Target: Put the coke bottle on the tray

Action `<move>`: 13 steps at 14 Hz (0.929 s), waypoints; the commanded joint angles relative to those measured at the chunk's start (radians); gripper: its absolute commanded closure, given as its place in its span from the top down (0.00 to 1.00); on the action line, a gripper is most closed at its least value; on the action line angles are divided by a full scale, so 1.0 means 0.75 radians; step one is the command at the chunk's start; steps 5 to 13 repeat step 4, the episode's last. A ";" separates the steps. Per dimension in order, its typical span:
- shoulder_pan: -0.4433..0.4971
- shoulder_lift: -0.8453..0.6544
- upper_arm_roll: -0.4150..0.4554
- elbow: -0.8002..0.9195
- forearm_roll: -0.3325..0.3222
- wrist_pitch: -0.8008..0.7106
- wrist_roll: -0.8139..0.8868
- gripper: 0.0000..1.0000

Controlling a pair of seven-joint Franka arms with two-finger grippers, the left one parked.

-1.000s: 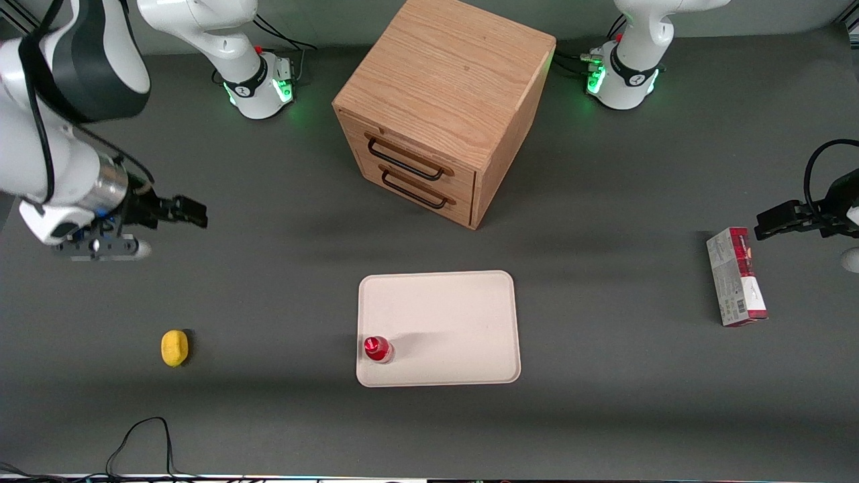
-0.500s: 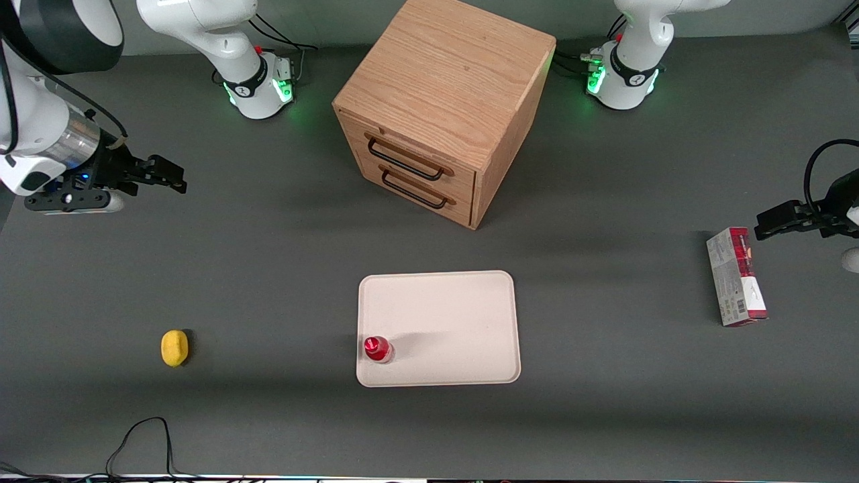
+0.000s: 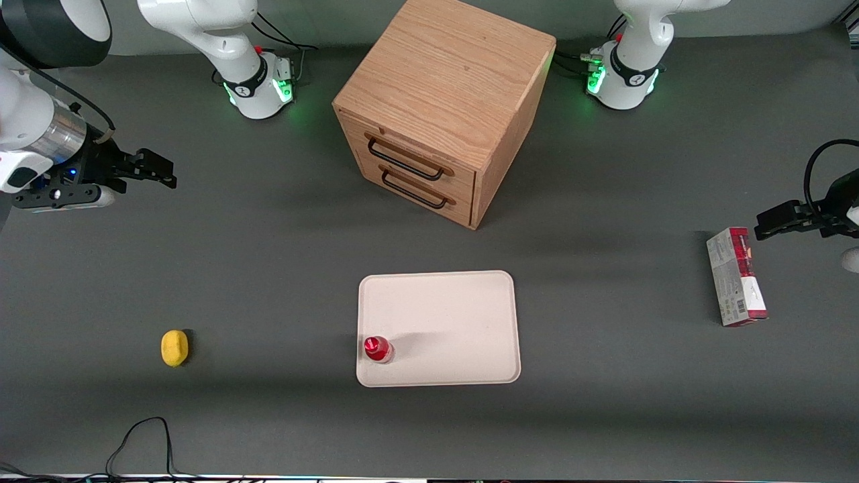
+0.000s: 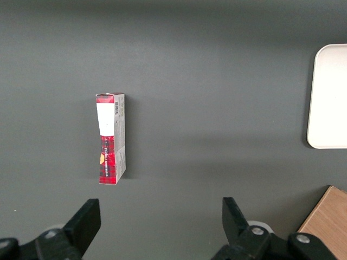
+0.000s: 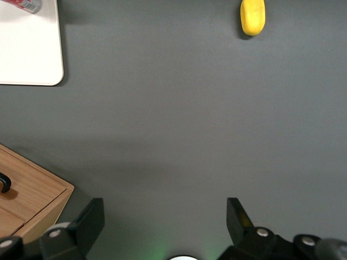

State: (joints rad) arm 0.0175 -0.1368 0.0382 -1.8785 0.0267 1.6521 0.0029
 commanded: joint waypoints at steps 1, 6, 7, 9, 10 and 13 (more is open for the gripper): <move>0.003 0.019 0.023 0.054 0.026 -0.025 -0.028 1.00; 0.040 0.033 -0.002 0.065 0.026 -0.029 -0.022 1.00; 0.040 0.033 -0.002 0.065 0.026 -0.029 -0.022 1.00; 0.040 0.033 -0.002 0.065 0.026 -0.029 -0.022 1.00; 0.040 0.033 -0.002 0.065 0.026 -0.029 -0.022 1.00; 0.040 0.033 -0.002 0.065 0.026 -0.029 -0.022 1.00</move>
